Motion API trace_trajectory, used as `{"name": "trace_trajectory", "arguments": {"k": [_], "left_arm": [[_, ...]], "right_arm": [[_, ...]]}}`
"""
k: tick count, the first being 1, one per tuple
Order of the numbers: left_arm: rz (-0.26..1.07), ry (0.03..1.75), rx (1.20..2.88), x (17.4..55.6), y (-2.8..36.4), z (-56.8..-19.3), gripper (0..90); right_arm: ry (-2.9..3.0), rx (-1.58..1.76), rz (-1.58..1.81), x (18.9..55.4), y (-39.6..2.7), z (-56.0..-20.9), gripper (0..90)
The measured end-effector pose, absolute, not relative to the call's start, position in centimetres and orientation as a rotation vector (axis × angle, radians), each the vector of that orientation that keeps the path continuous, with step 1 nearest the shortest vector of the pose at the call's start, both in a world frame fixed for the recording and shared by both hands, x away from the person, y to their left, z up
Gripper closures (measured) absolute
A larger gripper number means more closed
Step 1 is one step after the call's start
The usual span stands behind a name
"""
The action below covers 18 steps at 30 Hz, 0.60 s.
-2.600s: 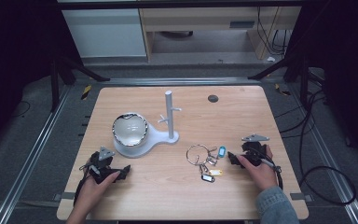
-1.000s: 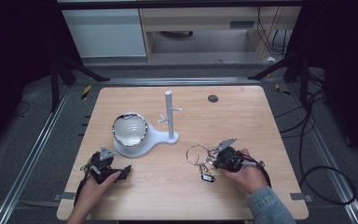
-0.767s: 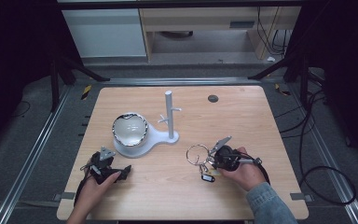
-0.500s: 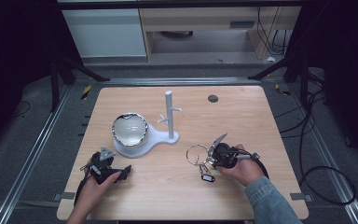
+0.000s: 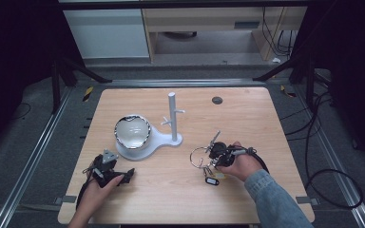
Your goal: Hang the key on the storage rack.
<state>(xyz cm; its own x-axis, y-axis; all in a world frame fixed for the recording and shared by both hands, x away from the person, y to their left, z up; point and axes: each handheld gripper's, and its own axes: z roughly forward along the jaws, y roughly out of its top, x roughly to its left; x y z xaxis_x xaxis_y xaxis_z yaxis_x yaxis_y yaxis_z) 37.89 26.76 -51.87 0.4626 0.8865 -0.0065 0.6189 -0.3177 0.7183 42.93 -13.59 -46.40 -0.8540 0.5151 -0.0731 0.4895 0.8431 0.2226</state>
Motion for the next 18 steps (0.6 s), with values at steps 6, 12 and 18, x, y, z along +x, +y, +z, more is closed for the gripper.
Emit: {"name": "trace_trajectory", "arguments": {"k": [6, 12, 18], "left_arm": [[0.52, 1.246, 2.051, 37.9, 26.7, -51.9, 0.0], [0.519, 1.242, 2.053, 37.9, 26.7, -51.9, 0.0], [0.519, 1.239, 2.055, 37.9, 26.6, -51.9, 0.0]], "right_arm": [[2.914, 0.781, 0.25, 43.5, -13.0, -46.4, 82.9], [2.94, 0.76, 0.21, 43.9, -12.4, -46.4, 87.8], [2.969, 0.77, 0.212, 44.2, -12.3, -46.4, 88.5]]}}
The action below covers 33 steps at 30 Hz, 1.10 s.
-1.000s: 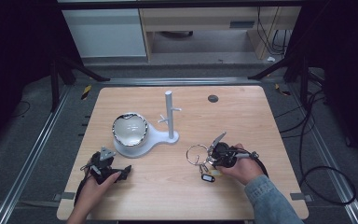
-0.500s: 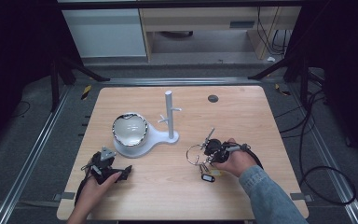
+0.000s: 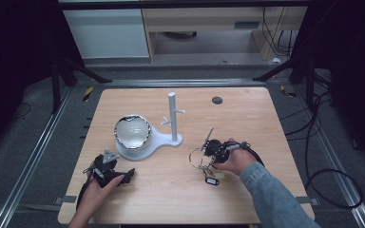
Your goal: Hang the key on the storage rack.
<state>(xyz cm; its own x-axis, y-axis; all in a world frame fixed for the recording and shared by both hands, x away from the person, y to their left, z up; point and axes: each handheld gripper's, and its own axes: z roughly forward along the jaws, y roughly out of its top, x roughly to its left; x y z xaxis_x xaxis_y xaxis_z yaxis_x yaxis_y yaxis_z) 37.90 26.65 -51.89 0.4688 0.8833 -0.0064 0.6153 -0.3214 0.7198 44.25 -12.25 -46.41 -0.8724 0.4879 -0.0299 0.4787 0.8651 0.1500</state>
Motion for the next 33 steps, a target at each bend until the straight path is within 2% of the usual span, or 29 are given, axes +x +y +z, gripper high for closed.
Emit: {"name": "trace_trajectory", "arguments": {"k": [12, 33], "left_arm": [[0.517, 1.239, 2.057, 37.9, 26.5, -51.9, 0.0], [0.516, 1.238, 2.057, 37.9, 26.4, -51.9, 0.0]], "right_arm": [[2.962, 0.755, 0.283, 44.1, -12.4, -44.6, 88.7], [2.897, 0.749, 0.349, 44.5, -12.6, -38.0, 88.9]]}}
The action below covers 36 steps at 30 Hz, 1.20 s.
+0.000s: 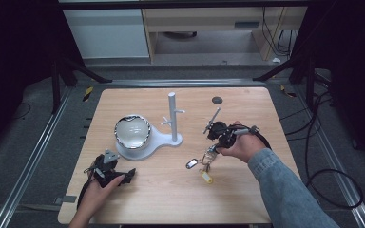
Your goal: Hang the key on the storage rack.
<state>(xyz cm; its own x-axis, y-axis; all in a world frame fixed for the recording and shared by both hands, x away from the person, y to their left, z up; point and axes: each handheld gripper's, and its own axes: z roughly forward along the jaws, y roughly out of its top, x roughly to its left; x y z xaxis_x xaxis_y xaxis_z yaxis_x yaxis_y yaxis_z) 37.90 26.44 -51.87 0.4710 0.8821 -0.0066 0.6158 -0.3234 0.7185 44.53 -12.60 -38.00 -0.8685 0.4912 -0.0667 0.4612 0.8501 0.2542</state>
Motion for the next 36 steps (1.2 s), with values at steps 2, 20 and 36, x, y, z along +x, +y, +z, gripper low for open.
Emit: {"name": "trace_trajectory", "arguments": {"k": [2, 20, 36], "left_arm": [[0.516, 1.237, 2.058, 37.9, 26.4, -51.9, 0.0], [0.517, 1.233, 2.056, 37.7, 26.3, -51.9, 0.0], [0.517, 1.237, 2.059, 37.8, 26.2, -51.8, 0.0]], "right_arm": [[2.897, 0.758, 0.345, 44.6, -12.5, -37.6, 88.9], [2.838, 0.909, 0.395, 45.1, -12.1, -33.6, 89.0], [2.74, 0.898, 0.438, 45.6, -10.8, -28.1, 88.9]]}}
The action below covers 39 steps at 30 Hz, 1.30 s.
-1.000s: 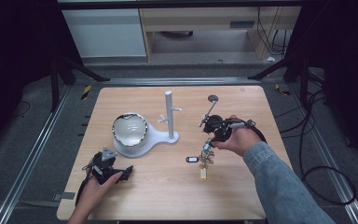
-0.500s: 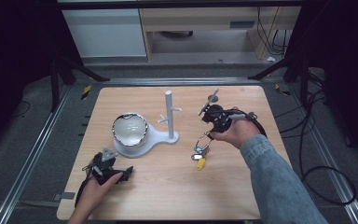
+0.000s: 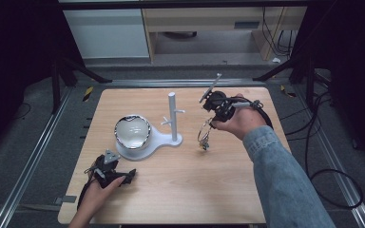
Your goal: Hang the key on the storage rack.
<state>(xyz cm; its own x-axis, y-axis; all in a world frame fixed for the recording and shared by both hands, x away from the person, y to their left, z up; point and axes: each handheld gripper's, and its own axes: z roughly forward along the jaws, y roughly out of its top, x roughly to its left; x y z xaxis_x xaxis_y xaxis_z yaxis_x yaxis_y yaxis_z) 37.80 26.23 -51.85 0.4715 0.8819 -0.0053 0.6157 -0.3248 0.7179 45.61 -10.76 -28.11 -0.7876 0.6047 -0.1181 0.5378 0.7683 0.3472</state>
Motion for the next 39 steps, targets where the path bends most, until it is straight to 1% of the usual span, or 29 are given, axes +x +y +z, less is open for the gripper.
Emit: {"name": "trace_trajectory", "arguments": {"k": [5, 11, 26, 39], "left_arm": [[0.517, 1.237, 2.06, 37.8, 26.2, -51.8, 0.0], [0.516, 1.23, 2.058, 37.7, 26.3, -51.9, 0.0], [0.513, 1.228, 2.061, 37.7, 26.3, -51.9, 0.0], [0.513, 1.227, 2.061, 37.7, 26.3, -51.9, 0.0]], "right_arm": [[2.704, 0.909, 0.479, 46.4, -10.9, -26.3, 89.0], [2.686, 0.901, 0.488, 46.7, -10.6, -25.1, 89.0], [2.678, 0.822, 0.444, 46.9, -8.1, -22.8, 89.0], [2.669, 0.778, 0.466, 47.6, -6.3, -21.8, 89.0]]}}
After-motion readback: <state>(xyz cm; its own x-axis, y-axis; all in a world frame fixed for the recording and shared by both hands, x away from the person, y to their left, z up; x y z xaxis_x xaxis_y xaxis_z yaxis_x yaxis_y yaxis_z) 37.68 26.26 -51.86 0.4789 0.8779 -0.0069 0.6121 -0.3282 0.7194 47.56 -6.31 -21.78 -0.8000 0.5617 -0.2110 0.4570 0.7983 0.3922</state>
